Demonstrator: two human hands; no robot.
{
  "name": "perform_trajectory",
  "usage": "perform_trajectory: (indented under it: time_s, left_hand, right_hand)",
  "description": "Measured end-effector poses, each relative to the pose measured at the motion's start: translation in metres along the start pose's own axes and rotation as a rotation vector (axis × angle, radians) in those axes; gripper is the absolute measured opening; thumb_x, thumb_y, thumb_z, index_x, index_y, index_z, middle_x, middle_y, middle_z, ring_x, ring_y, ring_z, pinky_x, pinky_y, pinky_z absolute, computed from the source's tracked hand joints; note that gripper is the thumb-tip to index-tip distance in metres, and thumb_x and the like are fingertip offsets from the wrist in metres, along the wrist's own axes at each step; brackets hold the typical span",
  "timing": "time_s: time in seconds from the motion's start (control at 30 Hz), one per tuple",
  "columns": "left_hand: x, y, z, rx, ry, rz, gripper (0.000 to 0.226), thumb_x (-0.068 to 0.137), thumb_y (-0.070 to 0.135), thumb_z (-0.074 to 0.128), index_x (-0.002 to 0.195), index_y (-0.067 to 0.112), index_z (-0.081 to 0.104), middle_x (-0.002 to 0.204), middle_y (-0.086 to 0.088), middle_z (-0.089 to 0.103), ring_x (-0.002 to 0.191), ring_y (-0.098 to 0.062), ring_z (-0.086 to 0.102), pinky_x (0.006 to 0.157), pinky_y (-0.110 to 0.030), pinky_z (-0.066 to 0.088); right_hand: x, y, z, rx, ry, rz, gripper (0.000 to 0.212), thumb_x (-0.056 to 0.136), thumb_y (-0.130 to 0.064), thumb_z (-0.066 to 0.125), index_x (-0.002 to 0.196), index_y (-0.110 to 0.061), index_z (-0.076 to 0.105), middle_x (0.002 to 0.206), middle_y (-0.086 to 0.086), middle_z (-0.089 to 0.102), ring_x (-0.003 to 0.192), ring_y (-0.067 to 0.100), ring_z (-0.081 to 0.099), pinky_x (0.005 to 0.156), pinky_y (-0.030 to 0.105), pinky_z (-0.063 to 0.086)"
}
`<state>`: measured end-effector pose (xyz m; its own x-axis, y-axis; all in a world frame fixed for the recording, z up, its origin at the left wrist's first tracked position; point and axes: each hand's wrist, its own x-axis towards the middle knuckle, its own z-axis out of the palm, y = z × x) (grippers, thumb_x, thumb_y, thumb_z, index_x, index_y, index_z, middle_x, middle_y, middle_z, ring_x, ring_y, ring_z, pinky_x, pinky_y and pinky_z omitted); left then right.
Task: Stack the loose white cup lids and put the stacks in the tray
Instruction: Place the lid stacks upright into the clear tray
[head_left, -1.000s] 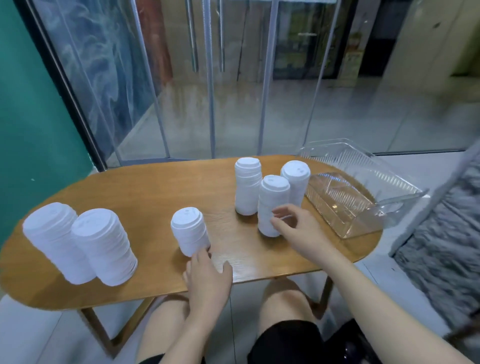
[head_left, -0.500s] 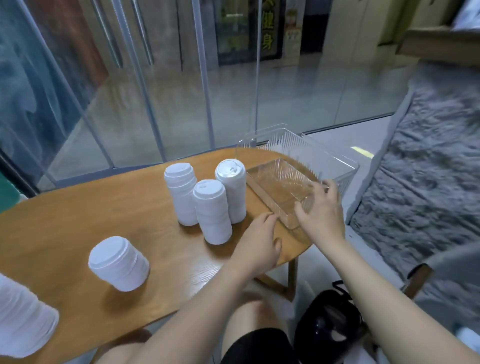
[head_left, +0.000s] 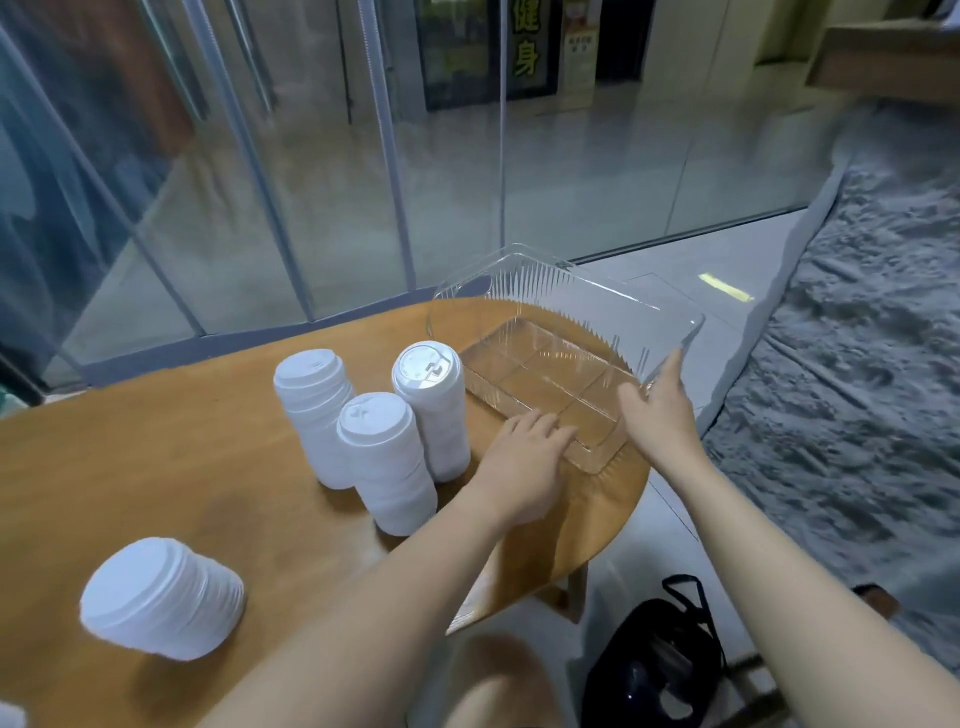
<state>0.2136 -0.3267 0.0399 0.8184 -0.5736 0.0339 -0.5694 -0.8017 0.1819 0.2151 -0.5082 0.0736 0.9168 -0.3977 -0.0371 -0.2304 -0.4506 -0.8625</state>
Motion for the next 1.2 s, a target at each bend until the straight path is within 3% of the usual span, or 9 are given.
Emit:
perform_trajectory:
  time_s: [0.13,0.27,0.37,0.57,0.7,0.8,0.9,1.0,1.2]
  left_hand:
    - [0.009,0.003,0.001,0.026,0.010,0.008,0.055,0.100,0.015,0.045,0.155,0.018,0.037,0.159,-0.008,0.039,0.150,-0.031,0.027,0.122,-0.045,0.021]
    - [0.012,0.000,-0.003,0.007,-0.025,0.003,0.059,0.103,0.011,0.042,0.160,0.018,0.029,0.168,-0.008,0.028,0.156,-0.030,0.018,0.126,-0.044,0.015]
    - [0.012,-0.001,-0.006,-0.002,-0.063,0.004,0.058,0.107,0.013,0.036,0.164,0.016,0.022,0.173,-0.007,0.014,0.160,-0.026,0.009,0.128,-0.040,0.010]
    - [0.002,0.003,-0.021,0.022,-0.123,0.005,0.062,0.107,0.012,0.040,0.165,0.015,0.018,0.174,-0.007,0.008,0.160,-0.024,0.006,0.128,-0.036,0.004]
    - [-0.018,0.010,-0.068,0.076,-0.028,0.096,0.054,0.104,0.017,0.051,0.157,0.012,0.038,0.166,-0.011,0.032,0.154,-0.027,0.027,0.128,-0.042,0.018]
    - [-0.040,-0.005,-0.115,0.100,0.094,0.067,0.043,0.102,0.026,0.058,0.144,0.015,0.056,0.147,-0.006,0.053,0.135,-0.026,0.048,0.113,-0.038,0.037]
    - [-0.059,-0.037,-0.152,0.164,0.157,-0.044,0.040,0.101,0.031,0.060,0.140,0.020,0.059,0.142,-0.002,0.056,0.129,-0.026,0.051,0.106,-0.041,0.043]
    - [-0.066,-0.058,-0.175,0.154,0.155,-0.119,0.041,0.100,0.032,0.062,0.140,0.023,0.059,0.142,-0.002,0.054,0.129,-0.025,0.051,0.105,-0.040,0.044]
    - [-0.049,-0.079,-0.178,0.071,-0.034,-0.259,0.065,0.096,0.049,0.067,0.153,0.030,0.044,0.151,0.000,0.045,0.137,-0.023,0.044,0.111,-0.043,0.041]
  right_hand:
    - [0.028,-0.002,-0.004,-0.060,-0.047,-0.050,0.079,0.103,-0.021,0.039,0.163,-0.029,-0.011,0.165,0.013,0.032,0.138,0.036,0.046,0.095,0.035,0.037]
    - [0.054,-0.001,-0.002,-0.027,-0.112,-0.083,0.069,0.108,-0.030,0.033,0.163,-0.035,-0.009,0.172,-0.003,0.015,0.154,0.025,0.027,0.120,0.042,0.026]
    - [0.067,-0.002,0.003,0.027,-0.138,-0.095,0.065,0.111,-0.030,0.030,0.164,-0.035,-0.007,0.172,-0.004,0.013,0.156,0.021,0.021,0.123,0.038,0.019]
    - [0.076,-0.009,-0.001,-0.076,-0.155,-0.108,0.069,0.106,-0.031,0.043,0.165,-0.029,0.006,0.169,0.001,0.025,0.151,0.030,0.032,0.121,0.046,0.030]
    - [0.043,-0.016,-0.005,-0.122,0.091,-0.368,0.057,0.100,-0.026,0.057,0.151,-0.011,0.039,0.151,0.009,0.042,0.141,0.026,0.040,0.112,0.038,0.035]
    - [0.009,-0.015,0.000,-0.011,0.156,-0.588,0.033,0.094,-0.010,0.063,0.128,-0.009,0.060,0.126,0.005,0.054,0.115,0.020,0.054,0.100,0.030,0.042]
    - [-0.018,-0.010,0.015,0.051,0.013,-0.620,0.018,0.090,-0.007,0.069,0.107,-0.014,0.067,0.103,-0.002,0.061,0.086,0.005,0.059,0.080,0.018,0.049]
    - [-0.035,0.000,0.043,0.025,-0.187,-0.589,0.015,0.088,-0.009,0.072,0.102,-0.015,0.070,0.094,-0.002,0.069,0.086,0.009,0.065,0.078,0.021,0.053]
    - [-0.045,0.011,0.100,-0.084,-0.486,-0.337,0.059,0.085,-0.027,0.080,0.138,-0.017,0.056,0.124,0.001,0.062,0.110,0.017,0.061,0.095,0.033,0.051]
